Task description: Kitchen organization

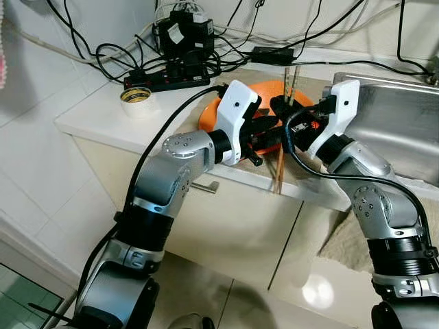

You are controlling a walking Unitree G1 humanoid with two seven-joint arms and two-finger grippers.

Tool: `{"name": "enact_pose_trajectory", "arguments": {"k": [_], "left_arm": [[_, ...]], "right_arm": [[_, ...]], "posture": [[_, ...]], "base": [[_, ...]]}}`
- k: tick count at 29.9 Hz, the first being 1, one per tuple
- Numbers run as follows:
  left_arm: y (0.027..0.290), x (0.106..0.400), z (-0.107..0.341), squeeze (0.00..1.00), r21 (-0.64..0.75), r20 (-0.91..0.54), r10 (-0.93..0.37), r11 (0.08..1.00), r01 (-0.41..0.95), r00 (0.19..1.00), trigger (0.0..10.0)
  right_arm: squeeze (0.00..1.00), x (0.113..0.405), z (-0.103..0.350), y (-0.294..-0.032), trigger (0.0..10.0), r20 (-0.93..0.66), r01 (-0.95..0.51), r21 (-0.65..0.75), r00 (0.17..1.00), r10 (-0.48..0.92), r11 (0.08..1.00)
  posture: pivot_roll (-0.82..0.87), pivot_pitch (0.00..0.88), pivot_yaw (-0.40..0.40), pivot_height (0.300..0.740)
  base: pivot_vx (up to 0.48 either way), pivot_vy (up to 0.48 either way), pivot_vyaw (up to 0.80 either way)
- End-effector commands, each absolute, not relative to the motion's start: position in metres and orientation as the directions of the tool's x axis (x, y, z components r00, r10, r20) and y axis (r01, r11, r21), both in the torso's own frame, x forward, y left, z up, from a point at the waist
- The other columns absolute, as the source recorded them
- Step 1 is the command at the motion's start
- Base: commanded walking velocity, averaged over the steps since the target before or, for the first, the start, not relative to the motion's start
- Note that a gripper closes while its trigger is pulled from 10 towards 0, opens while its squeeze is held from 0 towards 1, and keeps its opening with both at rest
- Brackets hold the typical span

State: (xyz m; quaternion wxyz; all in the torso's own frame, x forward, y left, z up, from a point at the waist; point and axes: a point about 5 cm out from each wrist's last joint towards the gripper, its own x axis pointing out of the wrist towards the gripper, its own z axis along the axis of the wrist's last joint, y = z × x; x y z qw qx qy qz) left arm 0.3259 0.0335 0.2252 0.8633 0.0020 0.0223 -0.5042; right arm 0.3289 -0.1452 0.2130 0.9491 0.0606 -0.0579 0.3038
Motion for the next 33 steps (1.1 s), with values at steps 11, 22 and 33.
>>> {"name": "enact_pose_trajectory", "arguments": {"k": [11,22,33], "left_arm": [[0.049,0.329,0.227,1.0,-0.005,-0.022,-0.852,0.523,0.852,0.523,10.0],[0.062,0.337,0.213,0.0,-0.002,-0.06,-0.815,0.578,0.816,0.577,10.0],[0.072,0.343,0.203,0.0,0.011,-0.066,-0.78,0.623,0.782,0.622,10.0]], "right_arm": [[0.0,0.33,0.211,-0.159,0.0,0.117,-0.52,0.056,0.851,0.512,0.852],[0.0,0.33,0.226,-0.166,0.0,0.16,-0.486,0.002,0.863,0.48,0.874],[0.0,0.331,0.238,-0.178,0.0,0.197,-0.407,-0.082,0.888,0.415,0.91]], "posture": [[-0.03,0.0,0.084,0.74],[-0.03,0.0,0.086,0.74],[-0.04,0.0,0.089,0.74]], "base": [[0.0,0.0,0.0],[0.0,0.0,0.0],[0.0,0.0,0.0]]}}
